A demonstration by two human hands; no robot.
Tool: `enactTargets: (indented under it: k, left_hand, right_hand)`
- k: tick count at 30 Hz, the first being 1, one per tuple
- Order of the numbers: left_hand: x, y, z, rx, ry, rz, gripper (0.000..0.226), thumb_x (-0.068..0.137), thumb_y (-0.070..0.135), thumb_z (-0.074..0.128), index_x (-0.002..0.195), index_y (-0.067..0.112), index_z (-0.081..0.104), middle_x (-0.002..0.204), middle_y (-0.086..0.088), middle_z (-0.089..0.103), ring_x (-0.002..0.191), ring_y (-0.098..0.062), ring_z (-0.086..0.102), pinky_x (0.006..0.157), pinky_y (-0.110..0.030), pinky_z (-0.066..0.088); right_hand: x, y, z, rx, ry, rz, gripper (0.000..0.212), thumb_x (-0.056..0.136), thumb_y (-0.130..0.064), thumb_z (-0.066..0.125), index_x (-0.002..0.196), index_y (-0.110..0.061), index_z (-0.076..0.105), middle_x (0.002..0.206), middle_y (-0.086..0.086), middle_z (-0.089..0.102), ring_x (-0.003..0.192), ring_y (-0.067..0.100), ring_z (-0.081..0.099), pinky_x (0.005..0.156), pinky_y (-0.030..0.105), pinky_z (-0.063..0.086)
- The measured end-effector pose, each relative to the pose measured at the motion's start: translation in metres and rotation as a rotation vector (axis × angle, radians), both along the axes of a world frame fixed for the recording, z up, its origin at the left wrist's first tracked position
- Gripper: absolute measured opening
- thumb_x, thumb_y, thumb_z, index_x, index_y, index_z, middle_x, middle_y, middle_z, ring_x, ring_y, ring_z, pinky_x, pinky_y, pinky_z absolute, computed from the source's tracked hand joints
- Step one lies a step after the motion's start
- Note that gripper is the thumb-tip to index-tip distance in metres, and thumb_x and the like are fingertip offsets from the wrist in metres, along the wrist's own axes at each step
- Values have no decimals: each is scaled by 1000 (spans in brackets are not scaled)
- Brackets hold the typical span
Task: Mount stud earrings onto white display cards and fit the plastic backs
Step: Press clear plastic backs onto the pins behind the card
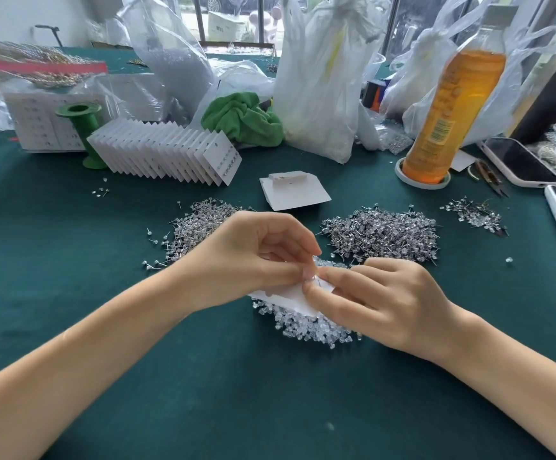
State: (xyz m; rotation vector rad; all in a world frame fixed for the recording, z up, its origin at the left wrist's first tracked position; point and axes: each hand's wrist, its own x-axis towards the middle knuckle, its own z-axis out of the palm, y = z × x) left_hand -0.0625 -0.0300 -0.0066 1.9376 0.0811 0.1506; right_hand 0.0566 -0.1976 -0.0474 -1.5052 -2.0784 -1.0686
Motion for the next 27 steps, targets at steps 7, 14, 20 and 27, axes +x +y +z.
enactTargets:
  k: [7, 14, 20, 27]
  left_hand:
    - [0, 1, 1, -39, 10, 13, 17, 78, 2, 73, 92, 10, 69, 84, -4, 73, 78, -12, 69, 75, -32, 55]
    - [0, 0, -3, -41, -10, 40, 15, 77, 1, 74, 88, 10, 70, 81, -5, 74, 75, -12, 69, 73, -30, 56]
    - [0, -4, -5, 5, -50, 54, 15, 77, -1, 73, 86, 10, 70, 81, -6, 73, 73, -11, 69, 71, -33, 56]
    - [0, -5, -5, 77, -70, 42, 16, 78, -2, 71, 87, 12, 70, 81, -3, 73, 74, -11, 68, 74, -37, 57]
  right_hand:
    - [-1, 0, 1, -3, 23, -6, 12, 97, -8, 52, 102, -11, 63, 76, 7, 70, 47, 19, 54, 41, 25, 44]
    - [-1, 0, 0, 0, -19, -4, 13, 93, -5, 57, 103, -12, 55, 73, 7, 69, 46, 20, 52, 40, 27, 43]
    - [-1, 0, -1, 13, -35, -18, 20, 87, -2, 62, 102, -12, 55, 74, 7, 70, 45, 19, 51, 40, 27, 43]
    - [-2, -1, 0, 26, -36, -27, 13, 93, -3, 56, 102, -12, 55, 73, 8, 70, 45, 18, 51, 41, 25, 41]
